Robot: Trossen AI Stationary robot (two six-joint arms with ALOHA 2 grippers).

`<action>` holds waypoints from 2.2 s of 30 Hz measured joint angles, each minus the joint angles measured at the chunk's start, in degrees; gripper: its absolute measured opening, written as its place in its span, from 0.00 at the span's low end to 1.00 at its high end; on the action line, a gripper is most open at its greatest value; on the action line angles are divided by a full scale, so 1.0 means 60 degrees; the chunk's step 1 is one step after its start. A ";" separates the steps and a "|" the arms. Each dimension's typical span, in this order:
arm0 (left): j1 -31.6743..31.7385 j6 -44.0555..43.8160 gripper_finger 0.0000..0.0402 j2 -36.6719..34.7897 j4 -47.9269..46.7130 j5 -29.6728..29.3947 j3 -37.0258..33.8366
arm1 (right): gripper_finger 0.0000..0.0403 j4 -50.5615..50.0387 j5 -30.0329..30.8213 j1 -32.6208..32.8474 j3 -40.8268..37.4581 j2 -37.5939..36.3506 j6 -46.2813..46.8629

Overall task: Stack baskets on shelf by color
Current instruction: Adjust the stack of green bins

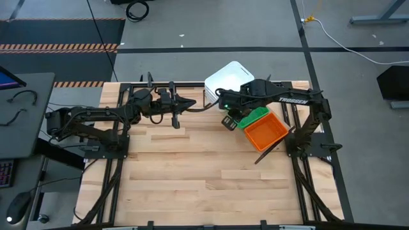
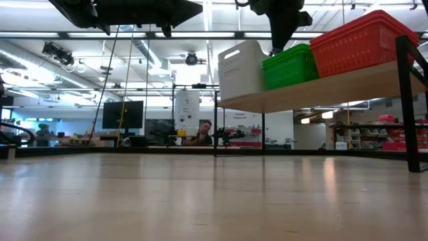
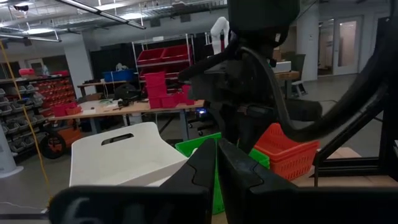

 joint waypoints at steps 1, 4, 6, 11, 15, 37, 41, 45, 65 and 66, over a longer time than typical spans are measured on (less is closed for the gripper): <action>0.0003 0.0000 0.06 0.0000 0.0000 0.0000 0.0003 | 0.22 0.0041 -0.0129 -0.0002 0.0000 0.0003 0.0074; 0.0000 0.0000 0.04 0.0000 0.0000 0.0000 0.0003 | 0.22 0.0040 -0.0305 -0.0002 -0.0019 0.0017 0.0255; 0.0001 -0.0004 0.04 0.0000 0.0000 0.0000 0.0001 | 0.23 0.0086 -0.0309 -0.0002 -0.0128 0.0020 0.0396; 0.0000 -0.0007 0.03 0.0000 0.0000 0.0000 0.0004 | 0.25 0.0119 -0.0309 0.0032 -0.0437 0.0024 0.0559; 0.0004 -0.0010 0.05 0.0000 0.0001 0.0000 0.0000 | 0.26 0.0276 -0.0309 0.0027 -0.0872 0.0024 0.0522; 0.0001 0.0005 0.06 0.0000 0.0004 0.0000 0.0003 | 0.19 0.0815 -0.0309 0.0059 -0.1096 0.0024 -0.0097; 0.0002 0.0007 0.05 0.0000 0.0005 0.0000 0.0002 | 0.17 0.0815 -0.0307 0.0101 -0.1096 0.0024 -0.0108; 0.0000 0.0007 0.03 0.0000 0.0004 0.0000 0.0002 | 0.15 0.0815 -0.0313 0.0189 -0.1096 0.0024 -0.0101; 0.0003 0.0007 0.03 0.0000 0.0004 0.0000 0.0003 | 0.18 0.0822 -0.0225 0.0278 -0.1096 0.0024 0.0063; 0.0001 0.0007 0.03 0.0000 0.0004 0.0000 0.0000 | 0.18 0.0822 -0.0225 0.0278 -0.1096 0.0024 0.0051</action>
